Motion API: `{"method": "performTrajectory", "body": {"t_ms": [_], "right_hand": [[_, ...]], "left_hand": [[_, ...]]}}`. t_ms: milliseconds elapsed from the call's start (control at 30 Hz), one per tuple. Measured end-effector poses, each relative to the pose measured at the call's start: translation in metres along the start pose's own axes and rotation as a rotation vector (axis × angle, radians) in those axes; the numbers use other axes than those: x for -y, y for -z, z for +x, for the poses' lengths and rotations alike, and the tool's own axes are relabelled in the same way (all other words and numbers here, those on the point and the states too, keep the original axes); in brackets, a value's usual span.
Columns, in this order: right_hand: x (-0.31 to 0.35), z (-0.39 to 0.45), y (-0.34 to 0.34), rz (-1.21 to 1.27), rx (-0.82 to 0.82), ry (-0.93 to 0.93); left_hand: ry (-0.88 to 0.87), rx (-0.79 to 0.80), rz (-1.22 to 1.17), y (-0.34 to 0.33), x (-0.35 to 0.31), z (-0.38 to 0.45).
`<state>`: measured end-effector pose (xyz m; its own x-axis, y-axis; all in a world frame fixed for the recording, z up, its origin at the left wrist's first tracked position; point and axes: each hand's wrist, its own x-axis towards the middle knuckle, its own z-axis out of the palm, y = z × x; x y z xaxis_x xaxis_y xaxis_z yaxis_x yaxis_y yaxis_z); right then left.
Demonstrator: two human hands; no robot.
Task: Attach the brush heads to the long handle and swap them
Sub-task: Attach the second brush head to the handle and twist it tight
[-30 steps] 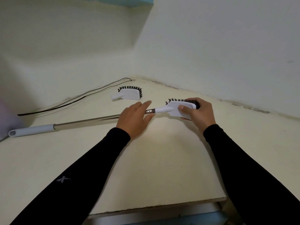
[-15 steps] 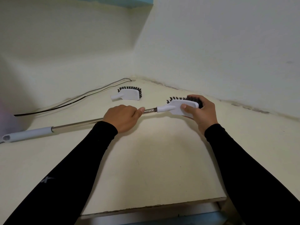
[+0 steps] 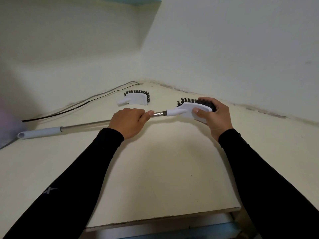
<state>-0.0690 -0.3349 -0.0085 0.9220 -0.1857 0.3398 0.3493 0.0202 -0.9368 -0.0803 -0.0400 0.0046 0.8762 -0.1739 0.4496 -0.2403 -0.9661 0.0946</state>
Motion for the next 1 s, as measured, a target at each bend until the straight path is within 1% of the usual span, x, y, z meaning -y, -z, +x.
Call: {"method": "performTrajectory", "body": {"t_ms": [233,400,567,667,733,833,1000], "right_hand": [[-0.001,0.001,0.000,-0.052,-0.022,-0.004],[-0.003,0.001,0.000,-0.079,-0.036,-0.045],[-0.002,-0.001,0.001,-0.097,-0.047,-0.085],[0.000,-0.002,0.000,-0.108,-0.048,-0.096],[0.000,-0.002,0.000,-0.114,-0.049,-0.093],[-0.001,-0.002,-0.001,-0.124,-0.053,-0.084],[0.000,-0.001,-0.002,-0.125,-0.059,-0.067]], "left_hand": [[-0.051,-0.023,-0.193,-0.005,0.003,0.002],[-0.013,-0.059,-0.262,-0.008,0.002,-0.001],[-0.013,-0.149,-0.259,-0.009,-0.001,-0.003],[0.006,-0.158,-0.241,-0.007,-0.004,-0.001],[0.005,-0.137,-0.258,-0.007,-0.005,-0.002],[-0.054,-0.066,-0.281,-0.006,-0.005,-0.005],[-0.096,0.115,-0.178,-0.005,-0.010,-0.007]]}}
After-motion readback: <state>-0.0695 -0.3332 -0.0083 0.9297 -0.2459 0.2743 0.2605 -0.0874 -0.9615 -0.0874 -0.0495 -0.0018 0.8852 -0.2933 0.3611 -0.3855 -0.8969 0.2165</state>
